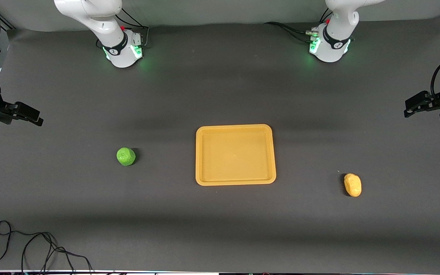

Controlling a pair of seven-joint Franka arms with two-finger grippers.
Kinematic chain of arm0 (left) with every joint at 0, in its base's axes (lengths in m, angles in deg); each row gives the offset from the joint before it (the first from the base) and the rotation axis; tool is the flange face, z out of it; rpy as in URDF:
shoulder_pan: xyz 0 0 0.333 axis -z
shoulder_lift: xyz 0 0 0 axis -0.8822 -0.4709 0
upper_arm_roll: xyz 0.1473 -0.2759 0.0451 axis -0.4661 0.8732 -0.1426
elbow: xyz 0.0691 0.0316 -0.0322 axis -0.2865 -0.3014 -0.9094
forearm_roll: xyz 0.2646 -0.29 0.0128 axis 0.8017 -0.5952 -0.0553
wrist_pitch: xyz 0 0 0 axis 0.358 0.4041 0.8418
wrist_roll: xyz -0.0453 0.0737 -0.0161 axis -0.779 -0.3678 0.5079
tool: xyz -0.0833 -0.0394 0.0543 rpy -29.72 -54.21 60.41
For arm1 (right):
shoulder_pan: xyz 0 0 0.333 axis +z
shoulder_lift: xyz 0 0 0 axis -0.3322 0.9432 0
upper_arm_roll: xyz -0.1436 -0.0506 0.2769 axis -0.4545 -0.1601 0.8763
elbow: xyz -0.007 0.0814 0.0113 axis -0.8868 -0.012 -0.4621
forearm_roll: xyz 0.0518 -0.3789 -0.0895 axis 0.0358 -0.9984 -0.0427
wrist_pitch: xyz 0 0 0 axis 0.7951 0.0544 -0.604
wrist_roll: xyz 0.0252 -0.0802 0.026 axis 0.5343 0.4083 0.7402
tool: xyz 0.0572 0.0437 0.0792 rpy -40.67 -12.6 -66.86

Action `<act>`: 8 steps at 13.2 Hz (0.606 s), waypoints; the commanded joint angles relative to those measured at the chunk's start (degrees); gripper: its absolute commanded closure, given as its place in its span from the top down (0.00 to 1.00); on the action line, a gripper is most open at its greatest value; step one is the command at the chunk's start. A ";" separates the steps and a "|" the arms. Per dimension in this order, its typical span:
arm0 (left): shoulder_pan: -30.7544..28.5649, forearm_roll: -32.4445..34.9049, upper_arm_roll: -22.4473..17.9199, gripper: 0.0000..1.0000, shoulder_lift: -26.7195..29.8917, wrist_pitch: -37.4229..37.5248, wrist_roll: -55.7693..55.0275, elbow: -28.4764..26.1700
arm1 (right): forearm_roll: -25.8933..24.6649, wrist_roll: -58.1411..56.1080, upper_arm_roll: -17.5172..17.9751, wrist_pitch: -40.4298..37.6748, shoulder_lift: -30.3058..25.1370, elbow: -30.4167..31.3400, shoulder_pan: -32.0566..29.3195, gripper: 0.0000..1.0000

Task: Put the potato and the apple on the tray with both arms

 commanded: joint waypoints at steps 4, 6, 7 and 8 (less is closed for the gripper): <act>-0.16 0.38 -0.01 1.00 0.00 1.29 -0.39 0.94 | 1.22 -0.34 0.28 -1.31 -0.52 -0.87 0.05 1.00; 0.02 0.47 0.08 1.00 0.00 1.47 -0.48 0.85 | 1.22 -0.34 0.28 -1.31 -0.25 -1.23 0.05 1.00; 0.02 0.56 0.08 1.00 -0.26 0.86 -0.48 0.68 | 1.22 -0.34 0.37 -1.31 -0.25 -1.14 0.05 1.00; 0.02 0.64 0.08 1.00 -0.79 -0.10 -0.48 0.15 | 1.22 -0.34 0.37 -1.31 -0.08 -1.14 0.05 1.00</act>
